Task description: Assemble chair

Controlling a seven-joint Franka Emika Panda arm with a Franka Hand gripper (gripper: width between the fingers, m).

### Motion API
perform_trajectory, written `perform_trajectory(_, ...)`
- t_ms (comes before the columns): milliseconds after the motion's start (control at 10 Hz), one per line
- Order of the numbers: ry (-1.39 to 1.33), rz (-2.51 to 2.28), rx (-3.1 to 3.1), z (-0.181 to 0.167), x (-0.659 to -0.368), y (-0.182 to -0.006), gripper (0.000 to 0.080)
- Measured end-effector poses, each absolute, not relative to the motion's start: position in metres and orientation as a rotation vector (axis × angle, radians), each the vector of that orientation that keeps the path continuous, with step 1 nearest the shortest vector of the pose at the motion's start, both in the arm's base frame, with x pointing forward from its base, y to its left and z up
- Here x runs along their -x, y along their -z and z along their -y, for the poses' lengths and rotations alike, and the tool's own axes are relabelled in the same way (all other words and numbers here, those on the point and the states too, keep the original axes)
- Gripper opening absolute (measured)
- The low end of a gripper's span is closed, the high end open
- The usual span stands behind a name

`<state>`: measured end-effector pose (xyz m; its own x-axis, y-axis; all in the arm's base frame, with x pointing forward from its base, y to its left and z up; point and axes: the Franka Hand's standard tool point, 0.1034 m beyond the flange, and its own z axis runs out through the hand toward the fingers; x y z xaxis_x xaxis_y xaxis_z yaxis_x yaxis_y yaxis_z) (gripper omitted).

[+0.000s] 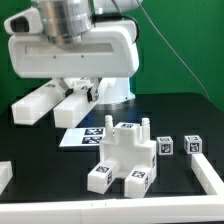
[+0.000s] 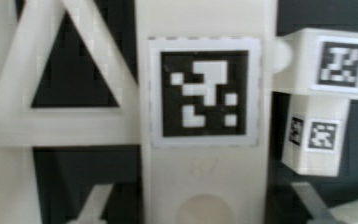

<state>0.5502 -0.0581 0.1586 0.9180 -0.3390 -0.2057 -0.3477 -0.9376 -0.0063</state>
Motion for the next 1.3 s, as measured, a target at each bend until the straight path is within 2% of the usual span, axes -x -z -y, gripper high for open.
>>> perform_trajectory(200,-0.273,-0.706,3.022,0.030,-0.558,-0.164,0.0284)
perform_trajectory(300,-0.169,-0.833,2.995,-0.004,-0.556,-0.162,0.0284)
perform_trajectory(500,-0.137,-0.821,3.011,-0.039,-0.553,-0.147,0.0284)
perform_trajectory(900,-0.144,-0.801,3.016,-0.037,-0.552,-0.145,0.0284)
perform_trajectory(1300,-0.002,-0.717,3.028,-0.056,-0.558,-0.137,0.0284)
